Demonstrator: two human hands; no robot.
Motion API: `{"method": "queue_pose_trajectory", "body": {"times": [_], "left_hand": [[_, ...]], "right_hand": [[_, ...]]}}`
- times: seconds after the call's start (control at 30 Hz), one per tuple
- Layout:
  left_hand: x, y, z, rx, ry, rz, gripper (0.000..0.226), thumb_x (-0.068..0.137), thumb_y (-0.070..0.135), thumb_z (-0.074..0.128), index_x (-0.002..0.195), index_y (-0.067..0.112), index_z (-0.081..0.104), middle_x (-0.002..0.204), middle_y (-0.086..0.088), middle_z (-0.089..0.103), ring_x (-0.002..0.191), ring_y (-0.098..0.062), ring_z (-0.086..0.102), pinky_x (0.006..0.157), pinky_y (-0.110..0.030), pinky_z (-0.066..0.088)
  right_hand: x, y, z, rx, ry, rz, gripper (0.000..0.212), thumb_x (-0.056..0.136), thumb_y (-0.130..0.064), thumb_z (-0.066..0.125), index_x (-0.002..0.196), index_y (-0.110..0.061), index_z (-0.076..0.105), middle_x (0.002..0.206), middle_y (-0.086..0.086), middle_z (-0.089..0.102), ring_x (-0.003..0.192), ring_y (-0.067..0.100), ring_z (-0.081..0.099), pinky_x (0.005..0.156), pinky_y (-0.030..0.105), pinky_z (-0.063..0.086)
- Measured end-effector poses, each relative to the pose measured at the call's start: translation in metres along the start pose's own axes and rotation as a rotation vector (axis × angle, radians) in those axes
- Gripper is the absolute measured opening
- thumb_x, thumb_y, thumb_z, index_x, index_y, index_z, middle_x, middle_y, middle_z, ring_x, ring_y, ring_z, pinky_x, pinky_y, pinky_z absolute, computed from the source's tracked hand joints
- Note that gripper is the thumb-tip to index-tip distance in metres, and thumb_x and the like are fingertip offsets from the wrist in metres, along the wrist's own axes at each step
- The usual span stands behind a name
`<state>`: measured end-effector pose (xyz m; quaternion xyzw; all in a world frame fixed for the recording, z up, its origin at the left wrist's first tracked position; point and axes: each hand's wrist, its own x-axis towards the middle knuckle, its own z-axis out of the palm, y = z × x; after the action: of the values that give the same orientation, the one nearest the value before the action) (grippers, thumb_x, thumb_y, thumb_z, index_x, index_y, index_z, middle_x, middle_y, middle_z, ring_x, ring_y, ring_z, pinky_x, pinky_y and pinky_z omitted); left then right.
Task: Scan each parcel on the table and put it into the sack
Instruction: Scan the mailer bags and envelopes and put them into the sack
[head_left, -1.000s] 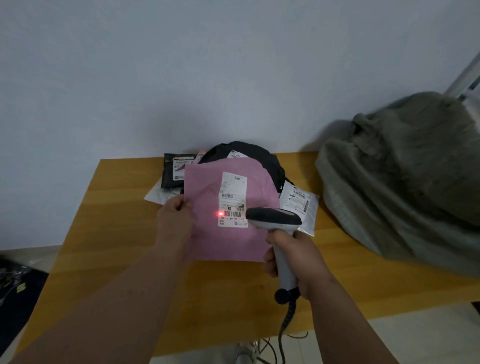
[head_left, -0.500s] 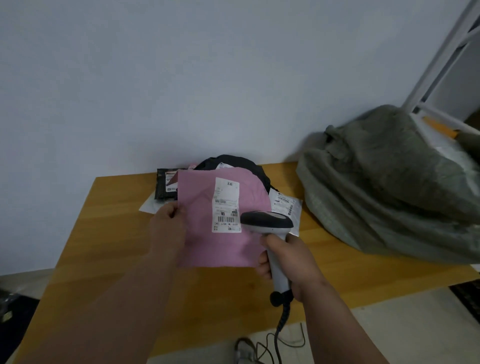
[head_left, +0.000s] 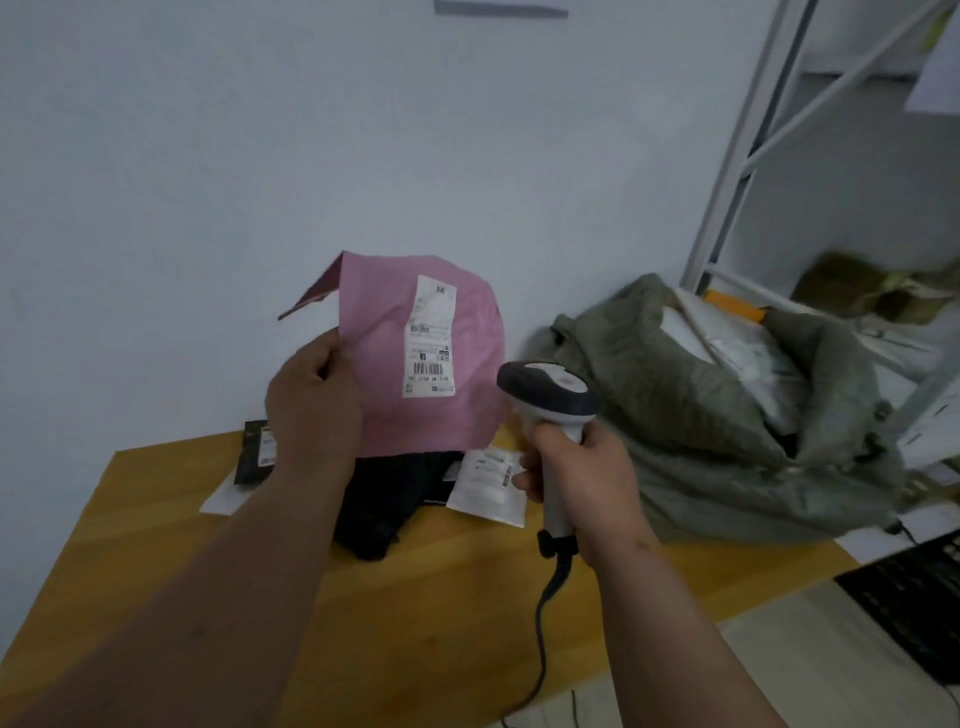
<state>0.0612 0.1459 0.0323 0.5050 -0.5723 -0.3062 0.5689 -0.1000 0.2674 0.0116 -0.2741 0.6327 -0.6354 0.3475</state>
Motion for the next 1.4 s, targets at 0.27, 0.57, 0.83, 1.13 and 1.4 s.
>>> {"method": "queue_pose_trajectory", "body": {"times": [0.27,0.57,0.83,1.13,1.4], "left_hand": [[-0.024,0.095,0.121,0.046,0.142,0.582,0.032,0.090,-0.001,0.054,0.117,0.007,0.070,0.101,-0.014,0.066,0.093,-0.006,0.051,0.079,0.005,0.029],[-0.095,0.117,0.259,0.577,-0.268,0.862,0.039,0.083,0.013,0.049,0.103,0.033,0.075,0.105,0.005,0.071,0.100,-0.025,0.060,0.082,-0.035,0.021],[-0.117,0.113,0.287,1.054,-0.399,0.633,0.039,0.093,0.017,0.053,0.118,0.044,0.066,0.118,0.010,0.058,0.114,-0.020,0.042,0.098,-0.040,0.024],[-0.115,0.121,0.301,1.198,-0.441,0.545,0.038,0.090,0.017,0.049,0.112,0.044,0.067,0.096,0.005,0.046,0.099,-0.021,0.043,0.089,-0.040,0.024],[-0.132,0.137,0.333,1.178,-0.564,0.613,0.028,0.093,0.029,0.053,0.115,0.043,0.064,0.085,0.006,0.041,0.087,-0.018,0.041,0.090,-0.042,0.026]], "right_hand": [[0.027,-0.054,-0.126,0.063,0.248,-0.147,0.010,0.090,-0.016,0.067,0.084,-0.011,0.061,0.068,0.009,0.064,0.063,0.025,0.064,0.056,0.028,0.057],[0.061,-0.069,-0.261,-0.048,0.455,-0.156,0.016,0.089,-0.023,0.064,0.087,-0.007,0.063,0.073,0.012,0.066,0.060,0.020,0.061,0.052,0.027,0.047],[0.085,-0.047,-0.303,0.033,0.396,-0.075,0.006,0.089,-0.018,0.067,0.089,-0.013,0.064,0.072,0.006,0.066,0.058,0.019,0.065,0.058,0.032,0.053],[0.101,-0.046,-0.305,0.047,0.208,-0.063,0.010,0.089,-0.018,0.071,0.097,-0.018,0.065,0.078,0.005,0.069,0.061,0.016,0.067,0.048,0.021,0.052],[0.118,-0.038,-0.303,0.016,0.146,0.001,0.009,0.090,-0.020,0.070,0.097,-0.017,0.066,0.076,0.007,0.072,0.056,0.011,0.067,0.054,0.025,0.056]]}}
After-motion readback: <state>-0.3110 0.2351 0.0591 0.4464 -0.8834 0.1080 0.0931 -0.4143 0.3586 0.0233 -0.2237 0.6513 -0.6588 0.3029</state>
